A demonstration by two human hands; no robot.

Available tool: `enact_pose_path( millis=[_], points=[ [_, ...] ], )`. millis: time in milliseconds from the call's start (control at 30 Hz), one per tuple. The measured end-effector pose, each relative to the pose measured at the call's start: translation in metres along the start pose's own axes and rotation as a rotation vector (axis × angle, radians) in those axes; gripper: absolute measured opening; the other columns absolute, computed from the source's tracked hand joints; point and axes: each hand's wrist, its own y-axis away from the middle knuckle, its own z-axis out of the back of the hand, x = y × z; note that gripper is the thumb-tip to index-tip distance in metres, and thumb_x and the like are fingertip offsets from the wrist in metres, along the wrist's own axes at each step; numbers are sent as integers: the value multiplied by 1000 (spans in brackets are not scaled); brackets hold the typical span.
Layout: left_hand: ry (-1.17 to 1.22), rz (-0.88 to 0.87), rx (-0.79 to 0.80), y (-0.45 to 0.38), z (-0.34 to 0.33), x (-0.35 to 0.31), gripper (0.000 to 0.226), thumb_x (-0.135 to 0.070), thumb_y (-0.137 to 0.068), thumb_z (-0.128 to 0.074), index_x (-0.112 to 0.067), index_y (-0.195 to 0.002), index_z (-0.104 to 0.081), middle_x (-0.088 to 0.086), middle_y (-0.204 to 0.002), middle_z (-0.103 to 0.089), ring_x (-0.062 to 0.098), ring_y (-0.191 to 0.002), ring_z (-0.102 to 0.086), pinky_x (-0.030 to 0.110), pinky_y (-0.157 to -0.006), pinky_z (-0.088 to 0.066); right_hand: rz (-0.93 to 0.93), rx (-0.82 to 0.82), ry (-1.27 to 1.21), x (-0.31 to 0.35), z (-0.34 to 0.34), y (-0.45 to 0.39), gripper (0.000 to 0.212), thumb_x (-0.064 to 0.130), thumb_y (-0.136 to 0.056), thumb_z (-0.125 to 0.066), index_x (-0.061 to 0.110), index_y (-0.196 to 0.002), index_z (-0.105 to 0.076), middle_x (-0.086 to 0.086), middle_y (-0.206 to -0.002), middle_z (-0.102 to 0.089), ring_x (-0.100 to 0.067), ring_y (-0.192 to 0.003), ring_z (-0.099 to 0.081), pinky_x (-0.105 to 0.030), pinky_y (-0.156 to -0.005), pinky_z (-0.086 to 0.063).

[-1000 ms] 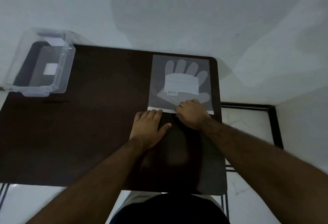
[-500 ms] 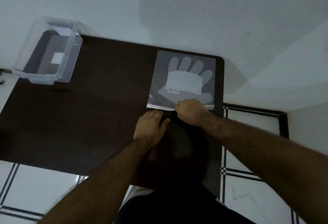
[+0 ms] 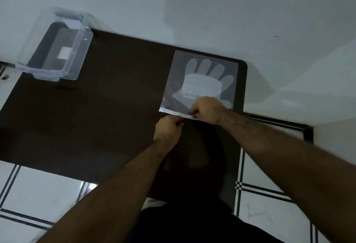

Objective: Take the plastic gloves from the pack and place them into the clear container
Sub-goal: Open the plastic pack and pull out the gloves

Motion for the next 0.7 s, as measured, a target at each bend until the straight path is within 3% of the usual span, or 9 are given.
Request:
enact_pose_path(
  millis=[133,233,333,467,600,700],
  points=[
    [-254,-266,9,1,-7,3,32,-17,-103,-59,-20,-131,-75,3,-123,-71,27,-112,-66,43,-92,-57,-12,-11,38,0,-6,-1,18,22,-104,-64,19,-116,-77,-3,-119,-74,-22,-108,-67,-40,-99,-54],
    [-421,-413,39,0,-12,6,39,-21,-103,-57,-17,-141,-67,4,-136,-66,28,-120,-61,43,-98,-51,-4,-45,81,-1,-11,2,8,22,-101,-67,22,-108,-72,-2,-114,-71,-22,-103,-66,-42,-96,-57],
    [-478,-421,64,0,-15,5,50,-27,-105,-53,-19,-154,-54,2,-150,-60,26,-135,-53,43,-108,-44,-8,-63,83,-3,-14,3,7,20,-99,-68,23,-103,-64,-2,-112,-67,-20,-98,-63,-42,-91,-57],
    [-494,-402,60,0,-16,1,55,-28,-106,-49,-20,-160,-44,2,-148,-61,25,-131,-55,43,-108,-42,-37,-85,17,-6,-17,6,11,14,-99,-63,21,-107,-61,-5,-113,-65,-22,-98,-61,-43,-89,-56],
    [-495,-398,21,-3,-14,-3,54,-29,-105,-52,-21,-158,-48,2,-139,-69,26,-128,-59,44,-107,-44,-50,-103,-5,-8,-20,8,11,17,-100,-65,21,-110,-62,-3,-112,-65,-22,-99,-62,-42,-90,-56],
    [-570,-399,27,-6,-14,0,40,-32,-105,-50,-24,-142,-64,1,-131,-69,24,-124,-58,42,-103,-43,-55,-117,-25,-7,-21,8,13,15,-98,-67,21,-108,-61,-4,-112,-65,-22,-99,-63,-43,-91,-58]
  ],
)
